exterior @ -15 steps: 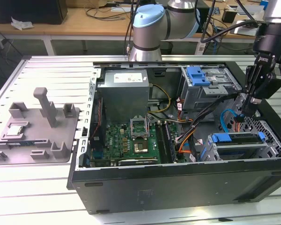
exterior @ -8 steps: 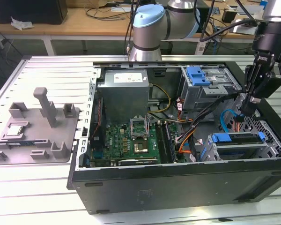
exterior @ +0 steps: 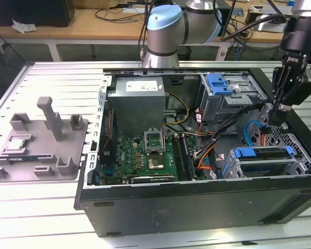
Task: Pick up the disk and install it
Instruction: 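Insert the first disk wire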
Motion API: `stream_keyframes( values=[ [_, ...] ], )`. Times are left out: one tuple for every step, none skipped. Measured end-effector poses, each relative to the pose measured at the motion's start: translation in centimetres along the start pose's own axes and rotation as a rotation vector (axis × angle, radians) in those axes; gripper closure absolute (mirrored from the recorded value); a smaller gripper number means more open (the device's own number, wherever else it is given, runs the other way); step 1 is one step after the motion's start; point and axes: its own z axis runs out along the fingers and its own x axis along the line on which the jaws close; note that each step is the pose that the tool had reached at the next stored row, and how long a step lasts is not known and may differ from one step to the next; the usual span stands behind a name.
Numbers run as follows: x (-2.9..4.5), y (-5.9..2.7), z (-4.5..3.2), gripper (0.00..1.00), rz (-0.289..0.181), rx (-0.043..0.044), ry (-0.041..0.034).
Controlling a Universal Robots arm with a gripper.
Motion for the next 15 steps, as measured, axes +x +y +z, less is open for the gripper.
stream_keyframes(
  values=[
    [0.21, 0.07, 0.07, 0.84, 0.000, 0.0002, -0.0074],
    [0.42, 0.10, 0.16, 0.84, -0.001, 0.0002, -0.0182],
    [0.64, 0.09, 0.25, 0.84, -0.003, -0.0001, -0.0342],
    [0.72, 0.08, 0.29, 0.84, -0.004, -0.0002, -0.0421],
    [0.81, 0.07, 0.32, 0.84, -0.005, -0.0003, -0.0487],
    [0.99, 0.05, 0.37, 0.84, -0.007, -0.0009, -0.0587],
    [1.23, 0.04, 0.39, 0.84, -0.010, -0.0008, -0.0666],
    [1.40, 0.04, 0.39, 0.84, -0.011, -0.0007, -0.0707],
    [1.70, 0.04, 0.34, 0.84, -0.013, 0.0001, -0.0752],
    [1.93, 0.06, 0.34, 0.84, -0.016, 0.0010, -0.0781],
    [2.15, 0.08, 0.36, 0.84, -0.020, 0.0028, -0.0804],
    [2.39, 0.11, 0.42, 0.84, -0.026, 0.0046, -0.0826],
    [2.59, 0.16, 0.48, 0.84, -0.032, 0.0071, -0.0839],
    [2.79, 0.22, 0.56, 0.84, -0.039, 0.0096, -0.0855],
    [2.97, 0.27, 0.63, 0.84, -0.045, 0.0118, -0.0868]
  ],
)
